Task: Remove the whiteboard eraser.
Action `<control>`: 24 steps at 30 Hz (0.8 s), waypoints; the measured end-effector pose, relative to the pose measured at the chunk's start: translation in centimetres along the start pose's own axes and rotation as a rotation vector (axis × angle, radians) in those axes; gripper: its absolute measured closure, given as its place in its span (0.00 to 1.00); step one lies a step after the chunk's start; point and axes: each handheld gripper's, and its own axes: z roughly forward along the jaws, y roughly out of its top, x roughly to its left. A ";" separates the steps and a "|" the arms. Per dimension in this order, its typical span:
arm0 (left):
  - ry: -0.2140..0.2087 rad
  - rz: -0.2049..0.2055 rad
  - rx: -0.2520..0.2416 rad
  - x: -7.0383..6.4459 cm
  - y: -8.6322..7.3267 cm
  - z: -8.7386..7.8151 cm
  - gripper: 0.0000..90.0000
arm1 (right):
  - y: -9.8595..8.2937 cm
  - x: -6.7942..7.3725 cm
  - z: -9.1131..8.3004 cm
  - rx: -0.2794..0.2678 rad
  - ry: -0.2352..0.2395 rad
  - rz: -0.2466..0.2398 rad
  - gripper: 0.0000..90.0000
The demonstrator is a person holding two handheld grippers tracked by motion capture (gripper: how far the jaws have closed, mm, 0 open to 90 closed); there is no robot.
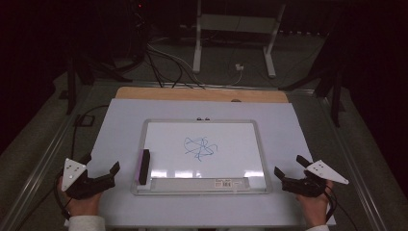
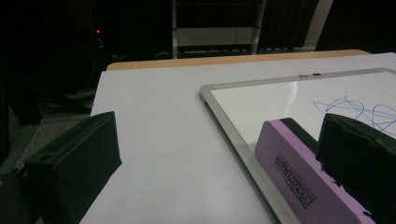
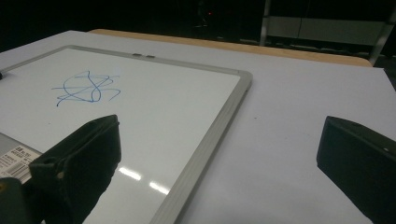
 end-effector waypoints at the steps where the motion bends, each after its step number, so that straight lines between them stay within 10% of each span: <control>1: 0.001 -0.006 0.003 0.0 0.0 0.0 0.01 | 0.0 0.0 0.0 0.002 -0.001 0.005 0.00; 24: -0.075 -0.005 0.089 -2.2 1.8 1.5 0.01 | 0.0 -0.6 -0.2 -0.016 -0.021 0.022 0.00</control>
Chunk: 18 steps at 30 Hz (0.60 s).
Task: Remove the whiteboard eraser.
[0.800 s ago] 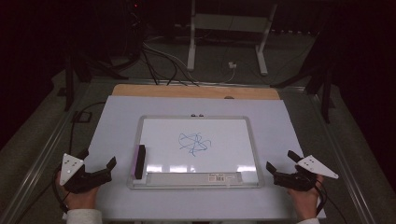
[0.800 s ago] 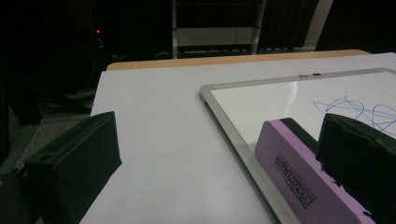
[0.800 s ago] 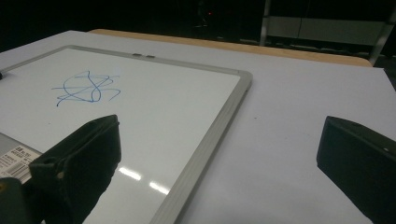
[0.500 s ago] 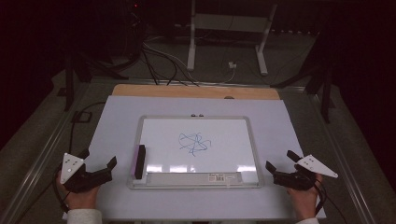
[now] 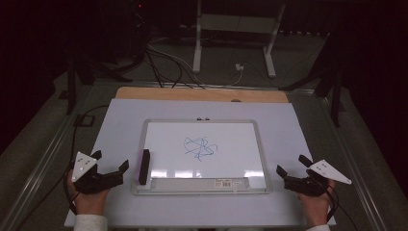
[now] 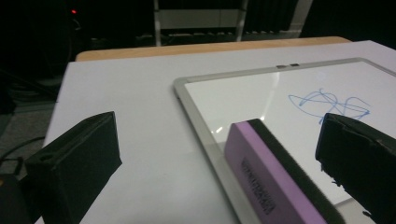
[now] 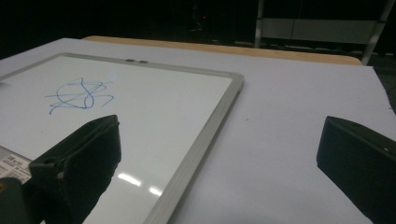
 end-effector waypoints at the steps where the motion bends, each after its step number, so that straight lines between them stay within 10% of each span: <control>1: 0.000 0.000 0.000 0.0 0.0 0.0 0.01 | 0.0 0.0 0.0 0.000 0.000 0.000 0.00; 18: -0.078 0.007 0.114 -1.4 0.0 3.1 0.06 | 0.1 -0.1 -0.3 -0.012 -0.010 -0.004 0.00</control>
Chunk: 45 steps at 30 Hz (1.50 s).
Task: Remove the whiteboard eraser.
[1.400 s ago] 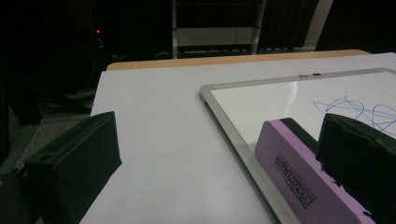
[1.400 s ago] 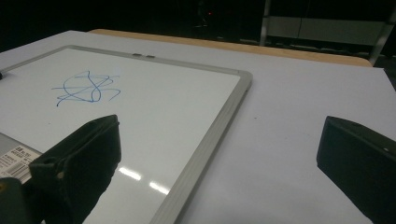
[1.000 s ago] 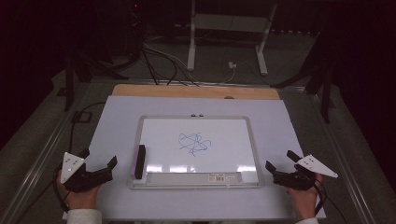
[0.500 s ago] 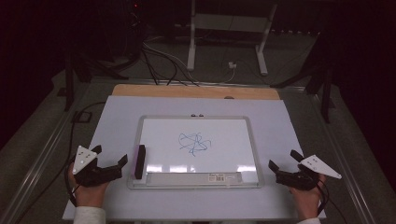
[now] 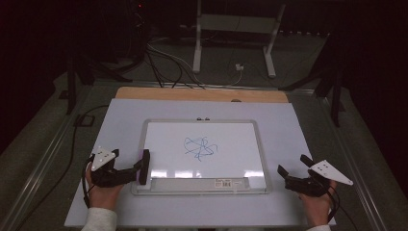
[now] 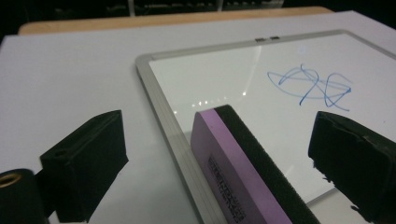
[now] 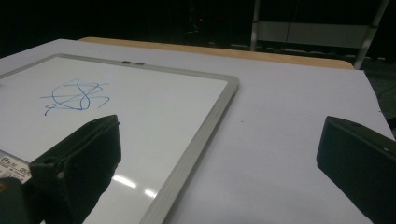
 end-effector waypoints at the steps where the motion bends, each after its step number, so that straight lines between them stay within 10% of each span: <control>1: -0.002 0.000 0.012 0.0 0.0 0.2 0.07 | 0.0 0.0 0.0 -0.001 0.001 0.001 0.00; 15: -0.068 -0.017 0.131 0.0 -1.0 1.1 0.21 | 0.1 0.1 0.0 -0.006 0.007 -0.004 0.01; 45: -0.115 -0.037 0.140 -0.3 -1.6 0.6 0.37 | 0.1 0.3 0.0 -0.006 0.015 -0.011 0.01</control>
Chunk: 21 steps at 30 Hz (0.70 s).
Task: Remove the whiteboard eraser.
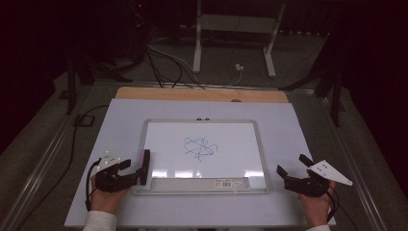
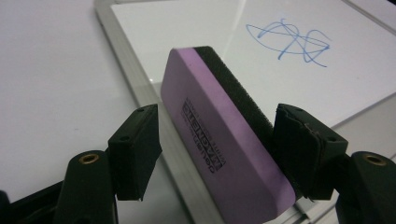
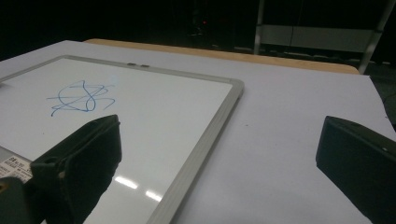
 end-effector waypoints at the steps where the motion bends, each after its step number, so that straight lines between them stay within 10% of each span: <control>1: -0.008 0.001 0.006 -0.1 0.0 0.1 0.37 | 0.0 0.0 0.0 0.000 0.000 0.000 0.01; 21: -0.017 0.010 0.121 -0.7 -0.3 1.8 0.46 | 0.1 -0.1 -0.2 -0.015 0.003 0.004 0.02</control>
